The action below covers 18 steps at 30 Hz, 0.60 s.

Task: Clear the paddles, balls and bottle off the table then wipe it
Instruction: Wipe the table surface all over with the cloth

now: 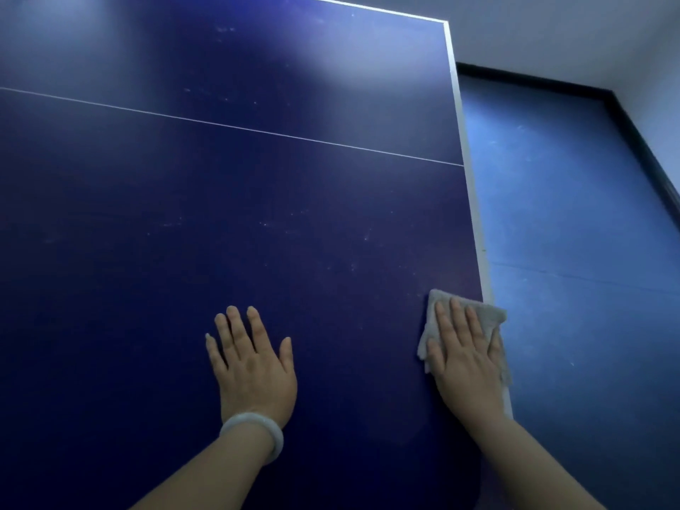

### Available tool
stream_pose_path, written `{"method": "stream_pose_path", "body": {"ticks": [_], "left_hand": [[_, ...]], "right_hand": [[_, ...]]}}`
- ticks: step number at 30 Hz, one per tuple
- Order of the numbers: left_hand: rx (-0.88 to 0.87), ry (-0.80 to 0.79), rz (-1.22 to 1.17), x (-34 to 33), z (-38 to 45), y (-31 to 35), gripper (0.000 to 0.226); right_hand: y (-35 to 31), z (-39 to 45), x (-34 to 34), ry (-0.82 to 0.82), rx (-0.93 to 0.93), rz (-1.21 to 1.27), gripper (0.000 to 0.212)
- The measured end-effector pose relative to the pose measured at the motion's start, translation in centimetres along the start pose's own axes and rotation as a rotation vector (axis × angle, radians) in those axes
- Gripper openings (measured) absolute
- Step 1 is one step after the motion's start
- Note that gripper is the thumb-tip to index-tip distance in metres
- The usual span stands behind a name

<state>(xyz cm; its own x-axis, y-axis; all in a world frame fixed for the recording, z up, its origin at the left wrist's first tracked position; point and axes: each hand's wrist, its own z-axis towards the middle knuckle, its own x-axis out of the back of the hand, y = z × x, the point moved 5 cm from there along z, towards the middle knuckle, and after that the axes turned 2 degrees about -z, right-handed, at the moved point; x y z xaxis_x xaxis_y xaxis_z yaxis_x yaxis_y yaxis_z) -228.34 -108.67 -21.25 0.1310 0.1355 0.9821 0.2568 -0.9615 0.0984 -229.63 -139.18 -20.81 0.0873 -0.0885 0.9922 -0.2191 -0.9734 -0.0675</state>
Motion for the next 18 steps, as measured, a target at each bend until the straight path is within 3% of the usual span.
{"method": "stream_pose_path", "body": {"ticks": [4, 7, 11, 15, 16, 18], "left_hand": [[0.013, 0.014, 0.007, -0.1, -0.1, 0.1, 0.076], [0.013, 0.02, 0.002, -0.1, -0.1, 0.0, 0.076], [0.006, 0.032, 0.011, -0.4, 0.0, 0.0, 0.072], [0.004, 0.025, 0.016, -0.4, -0.1, 0.0, 0.076], [0.007, 0.031, 0.016, -0.4, 0.0, -0.1, 0.075], [0.016, 0.03, 0.011, -0.5, 0.0, -0.2, 0.073]], "right_hand": [[-0.7, 5.8, 0.5, -0.09, -0.223, 0.064, 0.059], [-2.6, 3.8, 0.1, -0.085, -0.28, 0.113, 0.06], [-6.6, -2.0, -1.5, -0.012, -0.089, 0.127, 0.061], [-7.3, 2.4, -1.2, 0.011, 0.281, 0.004, 0.058], [-6.0, 4.8, -0.9, 0.012, 0.261, -0.015, 0.056], [-2.0, 9.4, -0.2, -0.038, 0.039, 0.013, 0.055]]}}
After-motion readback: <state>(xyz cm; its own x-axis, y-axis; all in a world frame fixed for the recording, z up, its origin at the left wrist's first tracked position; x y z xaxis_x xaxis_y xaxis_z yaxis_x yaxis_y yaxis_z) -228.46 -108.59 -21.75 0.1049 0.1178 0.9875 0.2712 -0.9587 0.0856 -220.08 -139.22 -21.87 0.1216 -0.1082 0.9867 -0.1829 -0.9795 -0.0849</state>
